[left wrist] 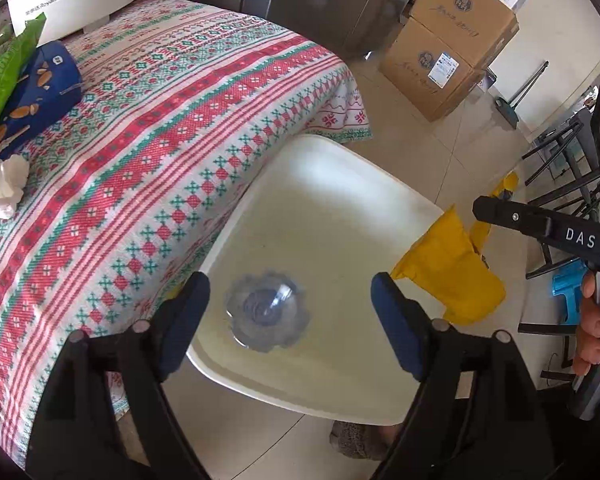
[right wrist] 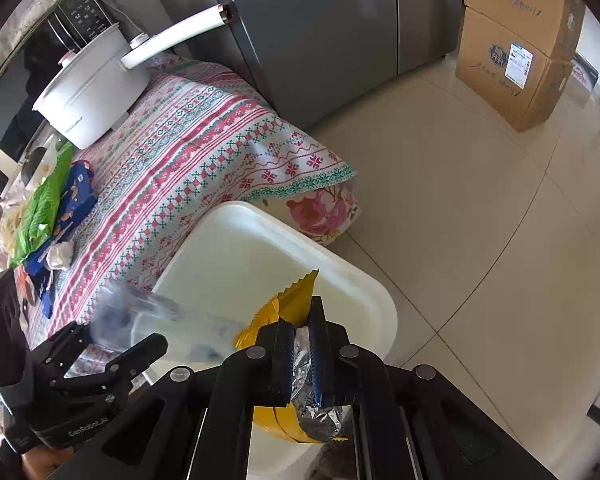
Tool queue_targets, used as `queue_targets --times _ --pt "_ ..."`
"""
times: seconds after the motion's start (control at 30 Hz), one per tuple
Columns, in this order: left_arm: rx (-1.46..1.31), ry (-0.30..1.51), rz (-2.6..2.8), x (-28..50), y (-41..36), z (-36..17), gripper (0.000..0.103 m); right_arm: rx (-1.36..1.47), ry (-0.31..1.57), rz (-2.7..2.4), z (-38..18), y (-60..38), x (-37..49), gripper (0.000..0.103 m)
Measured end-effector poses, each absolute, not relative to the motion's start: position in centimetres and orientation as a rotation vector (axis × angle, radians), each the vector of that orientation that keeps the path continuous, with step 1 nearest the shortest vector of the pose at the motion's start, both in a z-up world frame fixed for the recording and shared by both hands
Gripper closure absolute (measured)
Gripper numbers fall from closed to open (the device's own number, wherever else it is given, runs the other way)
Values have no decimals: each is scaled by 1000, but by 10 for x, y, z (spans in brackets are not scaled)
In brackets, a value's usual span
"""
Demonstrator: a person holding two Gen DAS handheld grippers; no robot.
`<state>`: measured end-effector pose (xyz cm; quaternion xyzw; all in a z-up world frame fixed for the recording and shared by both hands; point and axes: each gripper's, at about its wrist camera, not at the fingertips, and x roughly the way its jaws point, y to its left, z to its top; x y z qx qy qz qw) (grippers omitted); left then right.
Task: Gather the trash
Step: 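Carry bottle and yellow wrapper to the white bin and release both, then grasp the white paper wrapper on the tablecloth with the left gripper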
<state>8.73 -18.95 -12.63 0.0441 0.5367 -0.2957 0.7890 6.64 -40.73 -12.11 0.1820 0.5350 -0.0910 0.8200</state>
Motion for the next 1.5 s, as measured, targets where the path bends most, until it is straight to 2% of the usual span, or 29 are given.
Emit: queue_targets --times 0.4,0.5,0.57,0.63,0.67,1.0,1.5 --pt "191 1110 -574 88 -167 -119 14 380 1148 -194 -121 -400 73 95" --pt "201 1098 -568 89 -165 -116 14 393 1141 -200 -119 -400 74 92" --pt "215 1094 -545 88 -162 -113 10 418 1138 -207 -117 -401 76 79" --pt "222 1081 -539 89 -160 -110 8 451 1131 -211 -115 -402 77 30" --pt "227 1077 -535 89 -158 -109 7 462 1111 -214 -112 -402 76 28" --pt "239 1058 -492 90 -137 -100 1 458 1110 -197 -102 -391 82 28" --pt "255 1018 -366 87 -70 -82 1 412 1077 -127 -74 -343 103 23"
